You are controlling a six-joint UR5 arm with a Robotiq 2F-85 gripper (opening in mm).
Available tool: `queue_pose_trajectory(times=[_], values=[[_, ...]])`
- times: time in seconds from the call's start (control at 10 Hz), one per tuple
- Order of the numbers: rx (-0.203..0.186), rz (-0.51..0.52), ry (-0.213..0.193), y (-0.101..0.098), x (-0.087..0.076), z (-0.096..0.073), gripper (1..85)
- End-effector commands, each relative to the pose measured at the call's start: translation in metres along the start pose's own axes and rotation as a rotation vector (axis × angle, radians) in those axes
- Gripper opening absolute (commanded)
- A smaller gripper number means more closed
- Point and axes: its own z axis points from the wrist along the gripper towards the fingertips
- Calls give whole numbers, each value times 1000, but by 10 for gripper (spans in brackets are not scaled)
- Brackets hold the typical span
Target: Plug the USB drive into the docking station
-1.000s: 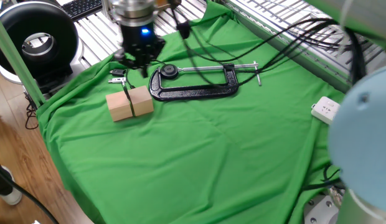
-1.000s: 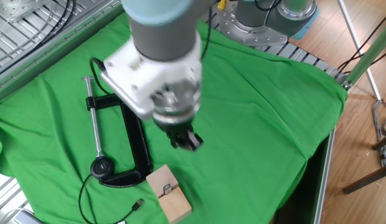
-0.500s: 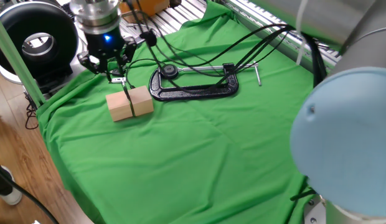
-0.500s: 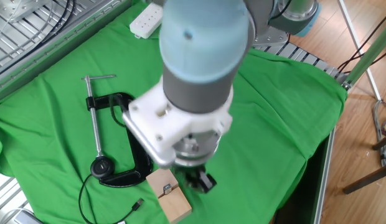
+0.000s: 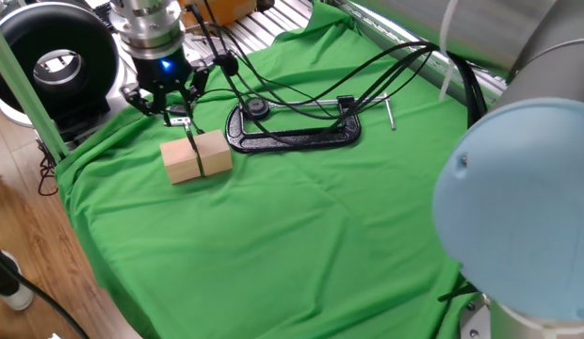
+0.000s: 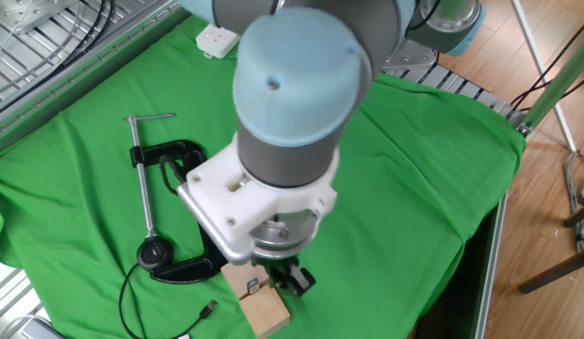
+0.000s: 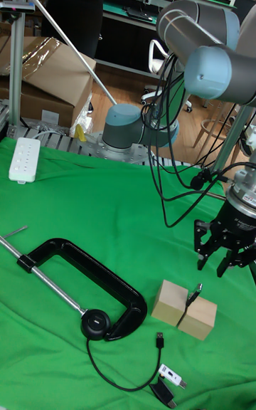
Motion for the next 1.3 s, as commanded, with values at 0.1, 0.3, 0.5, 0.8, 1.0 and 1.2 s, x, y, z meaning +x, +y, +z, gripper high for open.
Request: queue_pose_trajectory(times=[0.1,0.3,0.5,0.8,1.0,1.2], values=[[-31,26,77,1,19,3,390],[-58,36,96,8,23,2,387],[-73,30,56,11,13,3,390],[-58,37,25,15,3,14,390],[-54,30,22,15,1,17,390],[-43,33,17,14,-2,22,383]])
